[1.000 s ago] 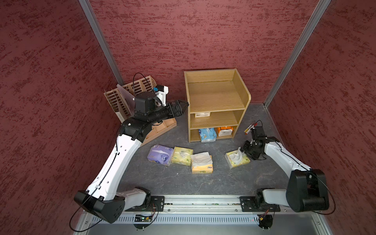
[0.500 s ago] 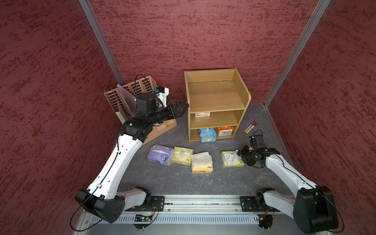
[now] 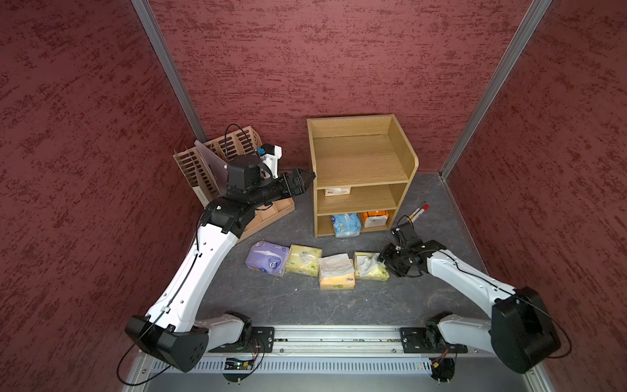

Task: Remove the tissue boxes from the shelf
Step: Move the box of tissues to the center of the board.

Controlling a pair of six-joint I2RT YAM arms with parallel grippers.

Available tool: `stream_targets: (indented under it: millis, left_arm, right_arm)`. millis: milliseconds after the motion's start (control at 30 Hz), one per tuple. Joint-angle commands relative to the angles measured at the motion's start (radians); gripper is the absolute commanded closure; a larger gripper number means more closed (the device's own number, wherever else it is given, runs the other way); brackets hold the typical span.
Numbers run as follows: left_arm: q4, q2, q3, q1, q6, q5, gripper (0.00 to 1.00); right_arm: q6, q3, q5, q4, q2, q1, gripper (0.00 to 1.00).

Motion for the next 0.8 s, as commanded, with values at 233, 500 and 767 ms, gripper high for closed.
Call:
stream_targets:
  millis: [233, 500, 767]
  left_arm:
    - [0.014, -0.015, -0.008, -0.001, 0.009, -0.010, 0.00]
    - [0.026, 0.060, 0.070, 0.029, 0.011, 0.040, 0.00]
    - [0.069, 0.136, 0.147, 0.054, 0.007, 0.086, 0.00]
  right_arm:
    - [-0.067, 0.105, 0.141, -0.169, -0.126, 0.020, 0.44]
    - [-0.043, 0.150, 0.181, -0.036, -0.325, 0.019, 0.42]
    - [-0.024, 0.191, 0.096, 0.414, -0.212, 0.021, 0.43]
